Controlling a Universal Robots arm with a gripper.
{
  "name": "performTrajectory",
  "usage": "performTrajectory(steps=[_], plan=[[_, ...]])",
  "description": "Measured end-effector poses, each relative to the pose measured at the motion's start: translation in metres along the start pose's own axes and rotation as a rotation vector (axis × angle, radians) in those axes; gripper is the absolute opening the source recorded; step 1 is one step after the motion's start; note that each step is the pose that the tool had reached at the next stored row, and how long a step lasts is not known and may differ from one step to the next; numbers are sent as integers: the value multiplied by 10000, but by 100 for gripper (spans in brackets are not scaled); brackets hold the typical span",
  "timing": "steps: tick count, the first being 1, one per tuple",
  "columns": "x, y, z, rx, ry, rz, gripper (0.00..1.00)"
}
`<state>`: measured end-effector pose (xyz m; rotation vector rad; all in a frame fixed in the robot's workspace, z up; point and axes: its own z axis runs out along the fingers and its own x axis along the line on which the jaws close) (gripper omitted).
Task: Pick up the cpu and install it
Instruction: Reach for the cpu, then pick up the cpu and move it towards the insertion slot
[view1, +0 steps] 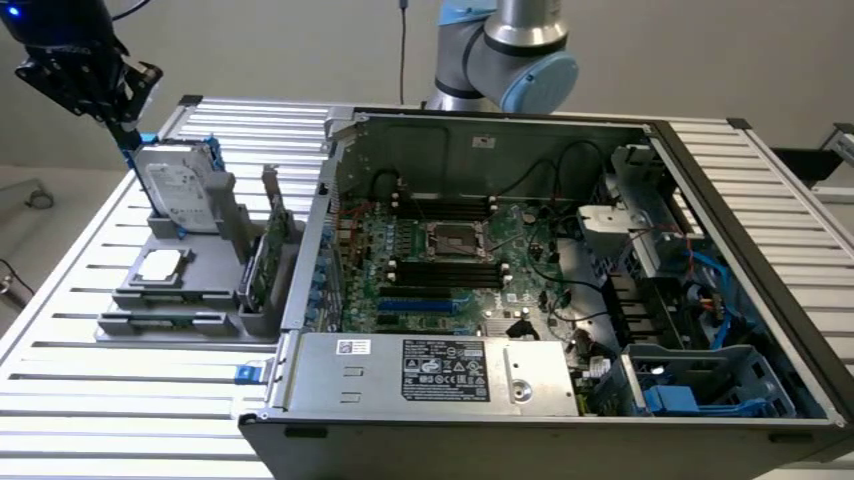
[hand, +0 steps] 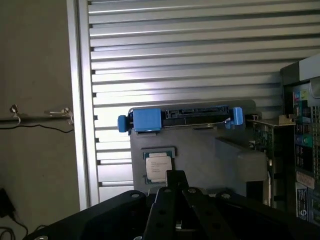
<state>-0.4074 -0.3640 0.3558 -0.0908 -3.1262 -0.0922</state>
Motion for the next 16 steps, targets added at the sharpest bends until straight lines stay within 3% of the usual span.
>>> performTrajectory(steps=[16], plan=[[-1,-1,0,0,1,-2,11]])
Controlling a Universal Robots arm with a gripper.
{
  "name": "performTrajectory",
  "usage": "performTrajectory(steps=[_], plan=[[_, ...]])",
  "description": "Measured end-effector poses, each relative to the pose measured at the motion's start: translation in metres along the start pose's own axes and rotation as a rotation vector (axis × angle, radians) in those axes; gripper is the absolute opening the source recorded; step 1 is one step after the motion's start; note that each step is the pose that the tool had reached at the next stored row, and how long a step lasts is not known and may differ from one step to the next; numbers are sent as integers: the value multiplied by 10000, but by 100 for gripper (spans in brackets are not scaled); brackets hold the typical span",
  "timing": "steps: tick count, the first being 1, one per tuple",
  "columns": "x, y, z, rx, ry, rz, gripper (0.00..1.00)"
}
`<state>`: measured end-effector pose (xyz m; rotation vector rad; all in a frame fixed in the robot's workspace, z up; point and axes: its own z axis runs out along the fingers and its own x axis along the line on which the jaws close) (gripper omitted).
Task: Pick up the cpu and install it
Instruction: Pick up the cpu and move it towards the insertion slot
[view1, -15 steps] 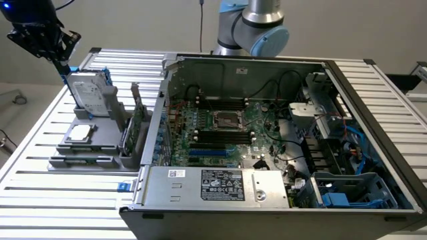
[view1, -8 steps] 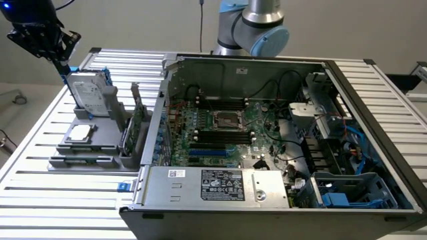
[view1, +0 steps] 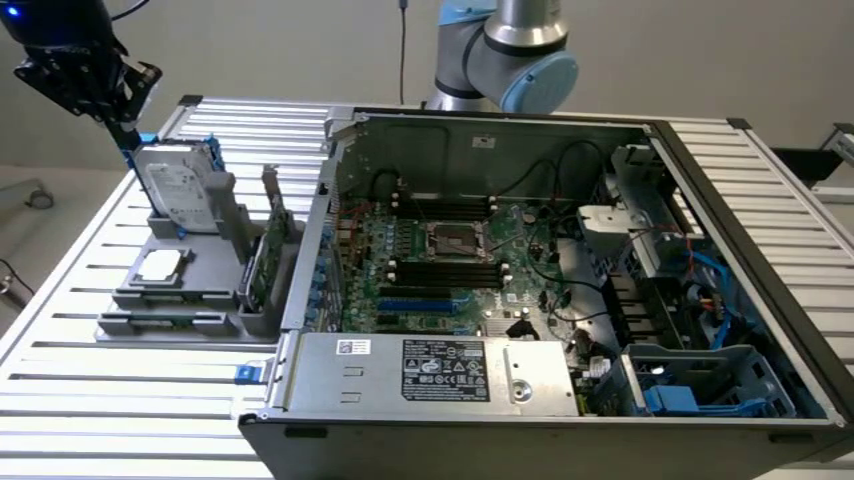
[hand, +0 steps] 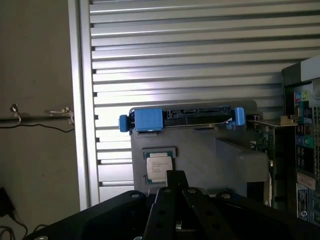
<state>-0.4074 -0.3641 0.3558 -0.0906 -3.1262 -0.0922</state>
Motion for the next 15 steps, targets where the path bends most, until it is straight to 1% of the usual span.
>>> performTrajectory(steps=[1,2,3,4,7,8,9,10,11,13,15], plan=[[0,0,0,0,0,0,17],[0,0,0,0,0,0,17],[0,0,0,0,0,0,24],[0,0,0,0,0,0,24],[1,0,0,0,3,0,42],[5,-1,4,1,5,-1,42],[10,-2,15,9,11,0,47],[18,-3,33,12,13,1,47],[24,-5,51,12,13,-1,54],[34,-8,82,17,21,-23,54],[39,-12,104,21,58,-57,54]])
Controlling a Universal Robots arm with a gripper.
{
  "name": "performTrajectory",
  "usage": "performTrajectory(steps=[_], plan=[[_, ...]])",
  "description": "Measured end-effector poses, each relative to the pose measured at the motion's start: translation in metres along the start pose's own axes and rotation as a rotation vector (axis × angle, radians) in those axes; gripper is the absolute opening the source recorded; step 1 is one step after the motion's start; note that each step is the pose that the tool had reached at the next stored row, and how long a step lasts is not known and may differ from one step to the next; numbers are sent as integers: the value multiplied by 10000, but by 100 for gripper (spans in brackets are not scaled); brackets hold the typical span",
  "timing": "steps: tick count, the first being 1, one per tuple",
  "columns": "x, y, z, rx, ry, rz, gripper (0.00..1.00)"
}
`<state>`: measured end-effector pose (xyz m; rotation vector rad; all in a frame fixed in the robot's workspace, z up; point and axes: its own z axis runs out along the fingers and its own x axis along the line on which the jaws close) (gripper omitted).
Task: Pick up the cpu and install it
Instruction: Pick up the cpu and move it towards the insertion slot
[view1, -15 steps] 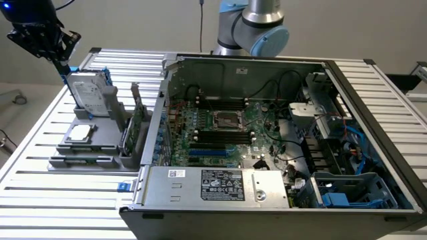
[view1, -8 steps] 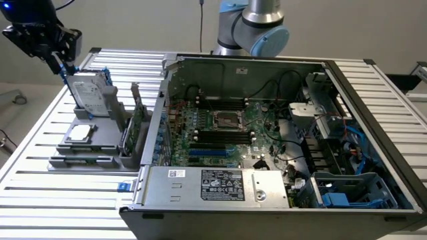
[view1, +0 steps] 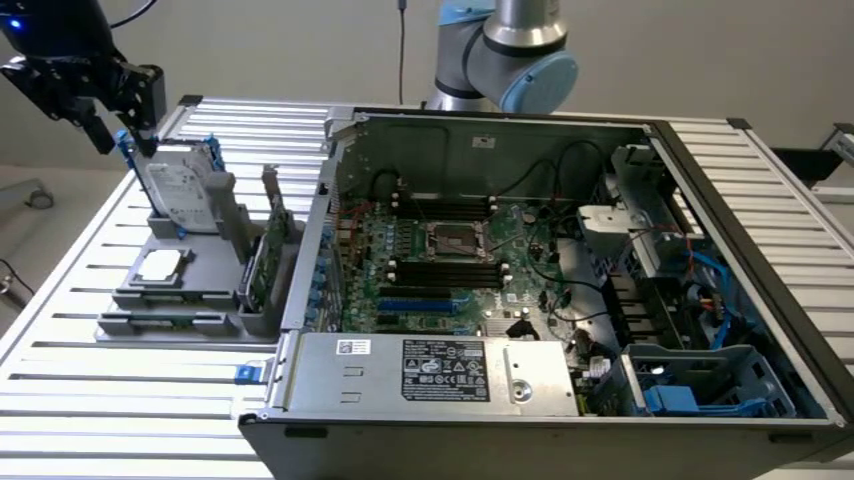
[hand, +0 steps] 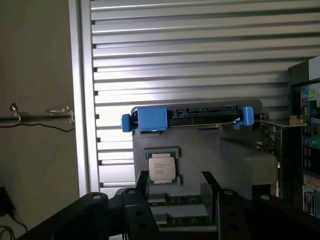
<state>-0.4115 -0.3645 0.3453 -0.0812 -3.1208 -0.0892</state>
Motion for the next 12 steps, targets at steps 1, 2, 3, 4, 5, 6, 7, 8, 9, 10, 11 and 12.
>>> performTrajectory(steps=[1,2,3,4,5,6,7,8,9,10,11,12], plan=[[1,-4,10,1,31,-20,54],[1,-10,19,5,80,-41,54],[2,-15,28,7,130,-64,54],[2,-20,37,10,183,-91,54],[2,-27,46,15,239,-127,54],[1,-34,60,18,285,-182,54],[0,-41,76,20,313,-264,54],[0,-45,92,22,335,-365,54],[-1,-50,106,24,357,-467,54],[-1,-54,122,26,380,-575,54],[-2,-58,137,28,400,-682,54],[-2,-63,152,29,421,-787,54]])
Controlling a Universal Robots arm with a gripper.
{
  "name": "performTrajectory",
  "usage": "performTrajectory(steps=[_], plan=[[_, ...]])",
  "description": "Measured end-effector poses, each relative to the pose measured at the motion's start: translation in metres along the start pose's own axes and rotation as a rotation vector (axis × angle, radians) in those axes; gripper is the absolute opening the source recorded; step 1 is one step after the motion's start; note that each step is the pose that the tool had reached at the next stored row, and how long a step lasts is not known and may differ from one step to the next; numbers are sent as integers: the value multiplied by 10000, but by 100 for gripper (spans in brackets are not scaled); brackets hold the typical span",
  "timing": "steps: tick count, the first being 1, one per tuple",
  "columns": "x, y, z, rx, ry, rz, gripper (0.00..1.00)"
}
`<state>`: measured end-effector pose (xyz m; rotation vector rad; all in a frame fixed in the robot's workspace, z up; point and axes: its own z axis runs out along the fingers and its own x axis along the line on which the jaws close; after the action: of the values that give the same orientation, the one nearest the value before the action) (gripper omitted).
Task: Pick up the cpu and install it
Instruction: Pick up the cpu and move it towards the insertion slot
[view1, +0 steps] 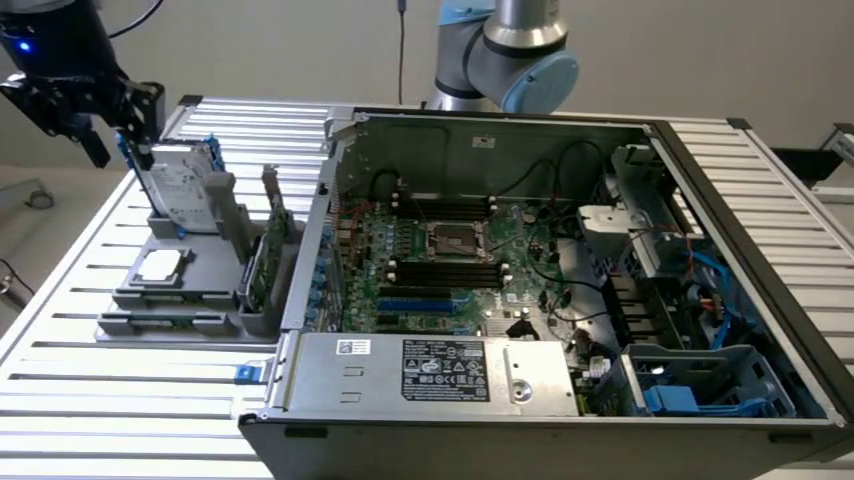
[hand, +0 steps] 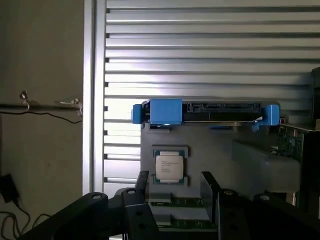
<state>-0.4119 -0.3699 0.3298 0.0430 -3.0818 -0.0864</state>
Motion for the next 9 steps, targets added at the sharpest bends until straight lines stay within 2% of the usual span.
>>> performTrajectory(steps=[5,9], plan=[[-3,-34,79,9,100,-360,54],[-2,-80,150,6,145,-499,54]])
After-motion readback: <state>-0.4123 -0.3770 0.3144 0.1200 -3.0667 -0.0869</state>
